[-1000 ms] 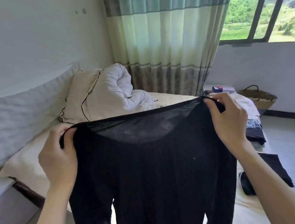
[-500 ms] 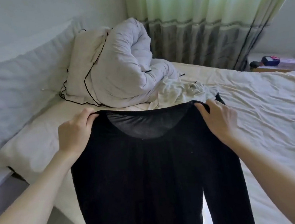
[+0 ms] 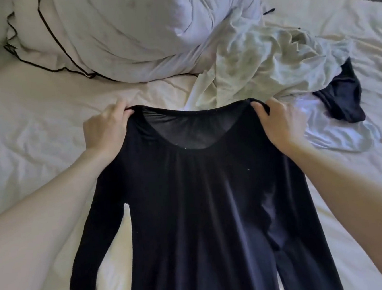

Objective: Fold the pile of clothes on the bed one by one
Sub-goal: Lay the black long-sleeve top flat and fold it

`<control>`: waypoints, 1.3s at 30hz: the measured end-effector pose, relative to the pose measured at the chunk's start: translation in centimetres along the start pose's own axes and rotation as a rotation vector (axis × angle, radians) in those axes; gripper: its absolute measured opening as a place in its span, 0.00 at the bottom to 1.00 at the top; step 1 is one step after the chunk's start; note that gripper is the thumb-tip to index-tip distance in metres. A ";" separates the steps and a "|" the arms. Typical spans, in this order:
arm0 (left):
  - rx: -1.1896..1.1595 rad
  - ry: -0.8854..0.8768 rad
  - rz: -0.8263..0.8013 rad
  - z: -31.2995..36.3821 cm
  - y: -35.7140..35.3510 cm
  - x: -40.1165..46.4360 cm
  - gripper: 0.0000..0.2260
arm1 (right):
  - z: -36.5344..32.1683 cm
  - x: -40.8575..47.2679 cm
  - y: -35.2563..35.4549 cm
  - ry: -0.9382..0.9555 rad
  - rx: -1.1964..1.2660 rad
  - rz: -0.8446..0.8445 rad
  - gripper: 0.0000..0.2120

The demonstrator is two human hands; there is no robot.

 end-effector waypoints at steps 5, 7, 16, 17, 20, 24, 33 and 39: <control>-0.021 0.044 -0.097 0.5 -5.5 1.3 0.12 | 0.8 1.4 -4.8 -0.085 0.135 -0.133 0.22; -0.094 0.078 -0.202 1.0 -7.2 0.5 0.13 | 1.0 0.6 -6.3 -0.104 0.255 -0.210 0.18; -0.383 0.318 -0.301 2.2 -10.4 -19.7 0.10 | 4.6 -21.5 -9.4 -0.248 0.518 -0.215 0.10; -0.455 0.392 -0.324 2.4 -10.5 -22.4 0.09 | 4.9 -24.4 -9.5 -0.297 0.540 -0.240 0.09; -0.696 0.608 -0.431 2.9 -10.4 -29.7 0.13 | 5.2 -32.5 -9.7 -0.443 0.577 -0.307 0.06; -0.777 0.710 -0.563 2.6 -9.7 -36.3 0.12 | 4.6 -40.3 -9.6 -0.622 0.546 -0.442 0.03; -1.042 0.924 -0.782 1.1 -9.6 -43.7 0.11 | 5.1 -47.1 -10.5 -0.780 0.480 -0.667 0.17; -1.227 1.030 -0.566 -1.9 -8.6 -43.3 0.10 | 7.8 -48.1 -9.2 -0.995 0.926 -0.429 0.04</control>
Point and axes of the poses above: each hand's wrist, its own x-axis towards the middle knuckle, its own y-axis out of the back of the hand, z = x × y, the point moved 1 cm from there along x, towards the middle knuckle, and after that the axes turned 15 degrees about -z, right-handed, at the moved point
